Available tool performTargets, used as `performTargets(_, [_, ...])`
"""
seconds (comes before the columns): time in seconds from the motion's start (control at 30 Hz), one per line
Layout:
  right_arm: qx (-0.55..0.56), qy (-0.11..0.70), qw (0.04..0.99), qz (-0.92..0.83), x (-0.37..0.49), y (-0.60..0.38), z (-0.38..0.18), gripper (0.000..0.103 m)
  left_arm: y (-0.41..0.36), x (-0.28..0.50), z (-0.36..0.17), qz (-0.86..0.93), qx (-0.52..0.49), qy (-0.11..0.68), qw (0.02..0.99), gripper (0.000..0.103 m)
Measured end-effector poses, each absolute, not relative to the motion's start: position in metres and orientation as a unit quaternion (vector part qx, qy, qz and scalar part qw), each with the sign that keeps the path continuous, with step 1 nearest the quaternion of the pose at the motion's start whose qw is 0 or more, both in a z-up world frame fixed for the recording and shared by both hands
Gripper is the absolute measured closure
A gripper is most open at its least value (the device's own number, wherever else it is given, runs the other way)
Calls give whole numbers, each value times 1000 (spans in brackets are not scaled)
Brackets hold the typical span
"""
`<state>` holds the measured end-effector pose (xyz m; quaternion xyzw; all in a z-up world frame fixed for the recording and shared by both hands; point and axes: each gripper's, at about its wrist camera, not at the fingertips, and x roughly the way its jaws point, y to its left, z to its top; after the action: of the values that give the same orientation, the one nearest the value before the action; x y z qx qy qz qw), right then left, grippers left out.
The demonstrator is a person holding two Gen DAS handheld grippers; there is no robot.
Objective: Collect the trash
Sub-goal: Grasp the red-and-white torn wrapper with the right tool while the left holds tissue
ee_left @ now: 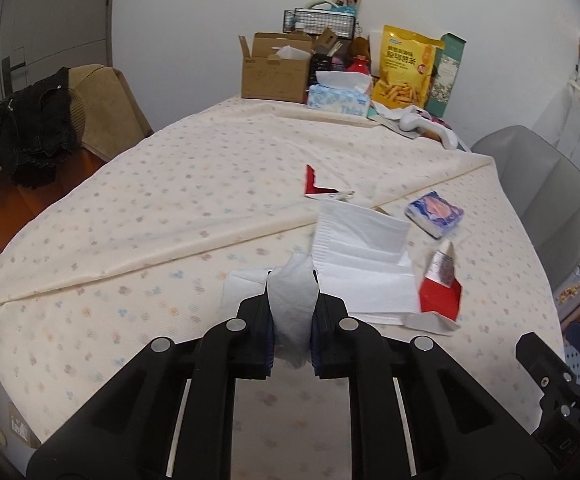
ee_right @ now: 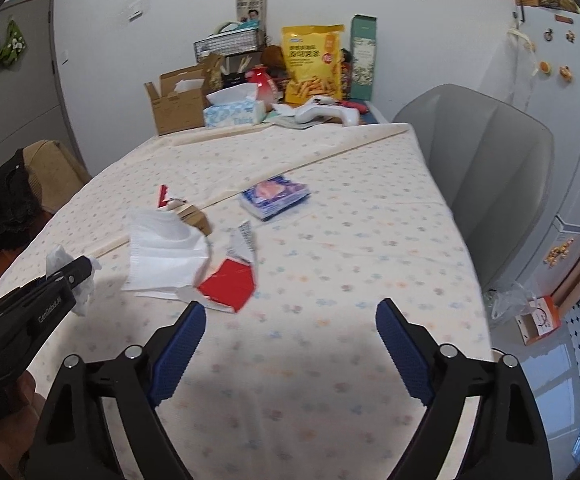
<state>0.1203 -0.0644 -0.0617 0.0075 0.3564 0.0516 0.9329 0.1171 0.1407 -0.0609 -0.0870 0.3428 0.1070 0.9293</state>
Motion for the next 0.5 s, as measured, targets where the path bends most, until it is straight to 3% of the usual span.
performTargets(0.37, [-20,391,914,105,147,-24,-85,42,157,135,-81,120,-94,364,919,89])
performTargets(0.5, [-27,398,910,115,156,-15,-90,42,163,140,-83,123,-98,366,917,89])
